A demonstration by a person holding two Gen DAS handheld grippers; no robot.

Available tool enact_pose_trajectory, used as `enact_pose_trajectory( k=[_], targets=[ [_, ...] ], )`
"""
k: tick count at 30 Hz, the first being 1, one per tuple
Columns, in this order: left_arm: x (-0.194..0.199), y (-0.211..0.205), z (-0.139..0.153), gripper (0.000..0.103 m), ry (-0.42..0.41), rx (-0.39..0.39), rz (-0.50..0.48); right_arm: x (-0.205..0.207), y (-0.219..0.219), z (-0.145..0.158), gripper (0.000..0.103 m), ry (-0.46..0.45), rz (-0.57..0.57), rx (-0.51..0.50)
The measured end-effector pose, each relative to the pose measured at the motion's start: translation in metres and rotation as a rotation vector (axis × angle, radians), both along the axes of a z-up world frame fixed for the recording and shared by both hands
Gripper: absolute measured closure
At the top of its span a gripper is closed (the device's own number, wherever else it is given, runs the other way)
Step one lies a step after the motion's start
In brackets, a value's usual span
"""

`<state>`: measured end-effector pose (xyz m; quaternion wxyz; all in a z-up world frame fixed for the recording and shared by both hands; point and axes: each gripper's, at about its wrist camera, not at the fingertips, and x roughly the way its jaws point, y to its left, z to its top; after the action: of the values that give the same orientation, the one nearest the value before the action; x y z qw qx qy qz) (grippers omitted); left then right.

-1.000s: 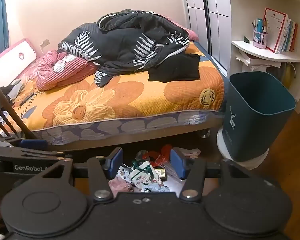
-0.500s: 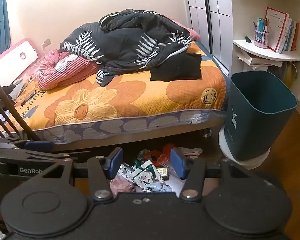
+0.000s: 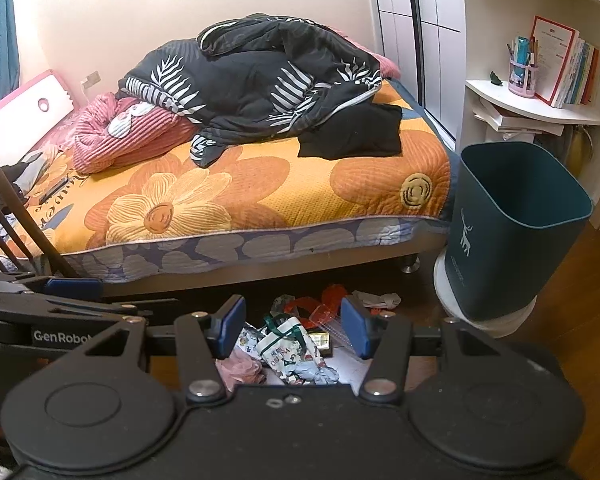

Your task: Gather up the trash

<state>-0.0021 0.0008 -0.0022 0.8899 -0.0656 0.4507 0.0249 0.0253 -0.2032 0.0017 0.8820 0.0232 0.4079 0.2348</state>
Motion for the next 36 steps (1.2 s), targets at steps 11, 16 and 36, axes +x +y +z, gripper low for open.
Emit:
enact_pose_trajectory(
  k=[11,16,36],
  targets=[
    [-0.0003,0.0028,-0.0023,0.000,0.014,-0.011,0.023,0.0016,-0.0002,-0.0004,0.050,0.007,-0.009,-0.007],
    [-0.0003,0.0014,-0.0025,0.000,0.014,-0.011,0.024,0.0013,0.0006,-0.0013,0.050,0.010,-0.012,-0.010],
    [0.0015,0.0068,-0.0068,0.000,0.033,-0.035,0.039,0.0061,0.0057,-0.0011,0.050,0.031,0.002,-0.032]
  ],
)
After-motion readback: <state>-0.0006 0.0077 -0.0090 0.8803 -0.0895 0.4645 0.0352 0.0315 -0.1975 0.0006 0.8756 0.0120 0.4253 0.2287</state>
